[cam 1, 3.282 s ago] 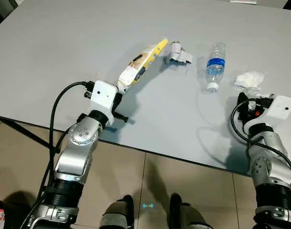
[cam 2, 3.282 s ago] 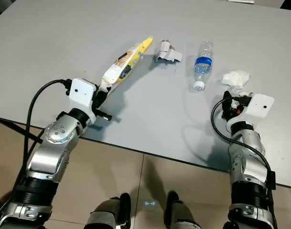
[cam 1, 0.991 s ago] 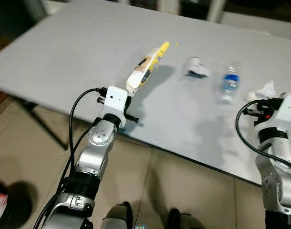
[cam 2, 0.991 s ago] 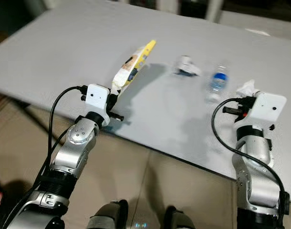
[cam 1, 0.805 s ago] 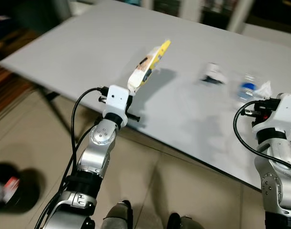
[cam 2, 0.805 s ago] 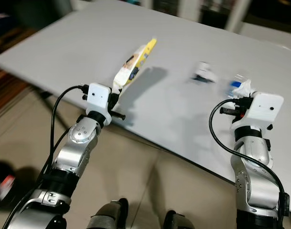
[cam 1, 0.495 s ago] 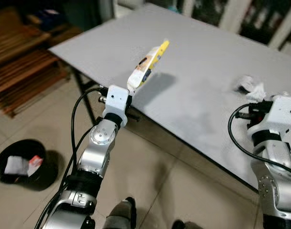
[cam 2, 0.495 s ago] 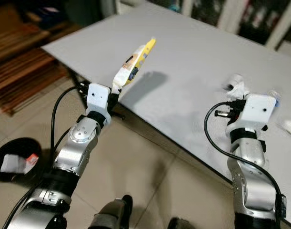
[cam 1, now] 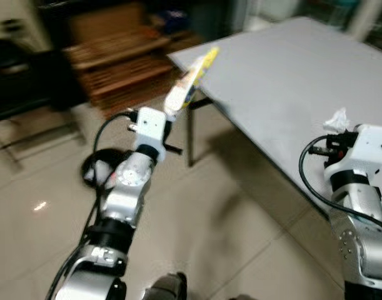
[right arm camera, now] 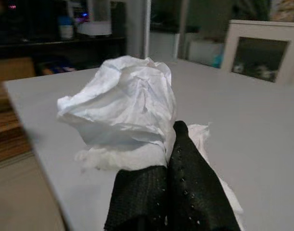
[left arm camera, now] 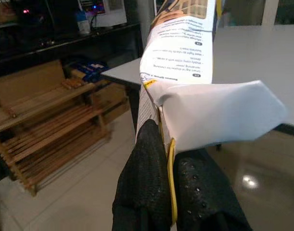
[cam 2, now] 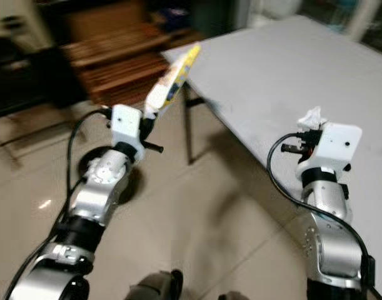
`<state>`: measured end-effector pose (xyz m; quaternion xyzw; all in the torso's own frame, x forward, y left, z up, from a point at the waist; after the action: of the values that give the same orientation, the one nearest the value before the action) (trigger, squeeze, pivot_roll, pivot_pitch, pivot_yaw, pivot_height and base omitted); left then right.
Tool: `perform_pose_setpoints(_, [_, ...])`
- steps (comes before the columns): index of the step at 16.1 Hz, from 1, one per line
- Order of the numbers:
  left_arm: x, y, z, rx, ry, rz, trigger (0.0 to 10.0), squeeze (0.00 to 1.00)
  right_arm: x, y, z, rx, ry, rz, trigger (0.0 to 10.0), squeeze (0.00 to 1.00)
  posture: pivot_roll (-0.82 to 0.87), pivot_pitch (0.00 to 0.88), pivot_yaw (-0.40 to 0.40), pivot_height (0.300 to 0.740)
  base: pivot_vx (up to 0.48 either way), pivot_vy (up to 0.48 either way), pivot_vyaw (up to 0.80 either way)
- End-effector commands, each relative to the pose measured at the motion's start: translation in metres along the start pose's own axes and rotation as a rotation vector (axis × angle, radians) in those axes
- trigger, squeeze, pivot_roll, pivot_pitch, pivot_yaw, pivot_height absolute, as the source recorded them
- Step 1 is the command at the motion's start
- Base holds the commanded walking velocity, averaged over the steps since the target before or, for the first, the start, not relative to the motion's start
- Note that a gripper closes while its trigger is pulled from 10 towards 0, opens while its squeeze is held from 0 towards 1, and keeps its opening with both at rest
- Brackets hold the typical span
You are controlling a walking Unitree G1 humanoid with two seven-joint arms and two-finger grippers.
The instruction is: Picking trash to rubbish bin
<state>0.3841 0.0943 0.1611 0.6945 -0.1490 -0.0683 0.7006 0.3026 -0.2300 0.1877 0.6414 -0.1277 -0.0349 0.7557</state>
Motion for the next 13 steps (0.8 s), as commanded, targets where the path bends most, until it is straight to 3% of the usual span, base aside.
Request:
perform_pose_setpoints(1, [0.0015,0.0009,0.0,0.01,-0.004,-0.003,10.0,0.0,0.0,0.0011,0.0014,-0.011,-0.005,0.001,10.0,0.0,0.17,0.121,-0.007,0.74,0.0,0.0,0.8])
perform_pose_setpoints(13, [0.001,-0.0021,0.0035,-0.022,-0.007,-0.013,10.0,0.0,-0.0011,-0.0008,-0.0063,-0.018,0.017,-0.012,10.0,0.0,0.16,0.132,-0.01,0.74,0.0,0.0,0.8])
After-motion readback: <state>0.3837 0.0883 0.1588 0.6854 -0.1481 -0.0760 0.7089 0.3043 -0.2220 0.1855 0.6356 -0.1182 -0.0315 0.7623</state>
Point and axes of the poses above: a point about 5 cm out from each wrist's last joint towards the gripper, its own x axis pointing out of the wrist towards the gripper, its own y axis along the axis of the wrist's last joint, z = x × y, the point moved 3 cm from there along x, pointing out of the wrist towards the gripper, and after that the axes turned 8 degrees about -x, right-handed, at the moved point
